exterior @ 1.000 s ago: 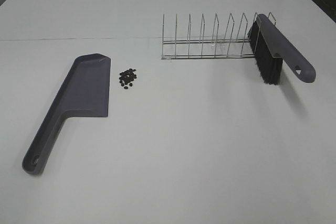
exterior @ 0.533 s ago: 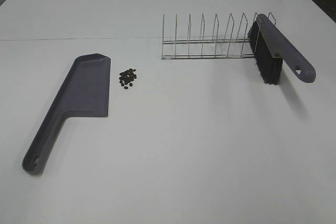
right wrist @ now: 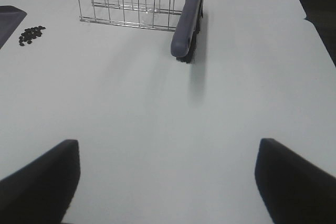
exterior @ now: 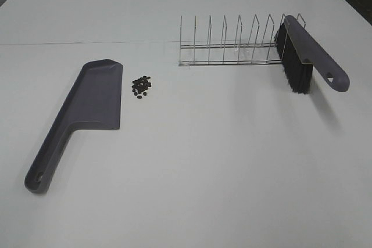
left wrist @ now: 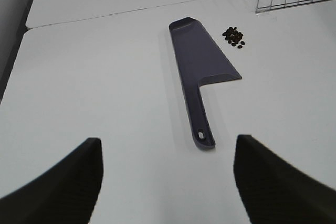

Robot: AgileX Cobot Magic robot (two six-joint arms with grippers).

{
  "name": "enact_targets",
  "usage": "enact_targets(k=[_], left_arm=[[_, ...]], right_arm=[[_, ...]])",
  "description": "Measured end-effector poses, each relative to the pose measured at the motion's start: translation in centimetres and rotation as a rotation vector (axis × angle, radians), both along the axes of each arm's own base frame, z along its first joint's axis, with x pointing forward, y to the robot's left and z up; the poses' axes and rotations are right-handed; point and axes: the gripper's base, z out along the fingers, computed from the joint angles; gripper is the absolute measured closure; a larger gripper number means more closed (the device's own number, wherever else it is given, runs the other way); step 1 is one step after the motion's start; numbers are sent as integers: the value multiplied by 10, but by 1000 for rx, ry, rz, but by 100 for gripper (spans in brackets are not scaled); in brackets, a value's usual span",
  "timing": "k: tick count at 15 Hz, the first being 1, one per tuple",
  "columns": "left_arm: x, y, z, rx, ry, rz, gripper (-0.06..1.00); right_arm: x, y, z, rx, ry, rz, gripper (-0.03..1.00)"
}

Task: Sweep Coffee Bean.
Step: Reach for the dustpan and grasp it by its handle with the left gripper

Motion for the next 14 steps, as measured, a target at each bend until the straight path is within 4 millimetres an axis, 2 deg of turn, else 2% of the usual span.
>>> enact_targets(k=[4,7,11,14], left_arm=[[2,0,0,-1,10,-1,29],[29,-2,11,-47,86,28,29],[95,-5,21,-68,211,59,29],[157,-12,24,-102,393,62,29]], right_arm=[[0,0,0,0,0,0,21],[0,0,0,0,0,0,21],[0,0,0,0,0,0,21],[0,0,0,0,0,0,21]])
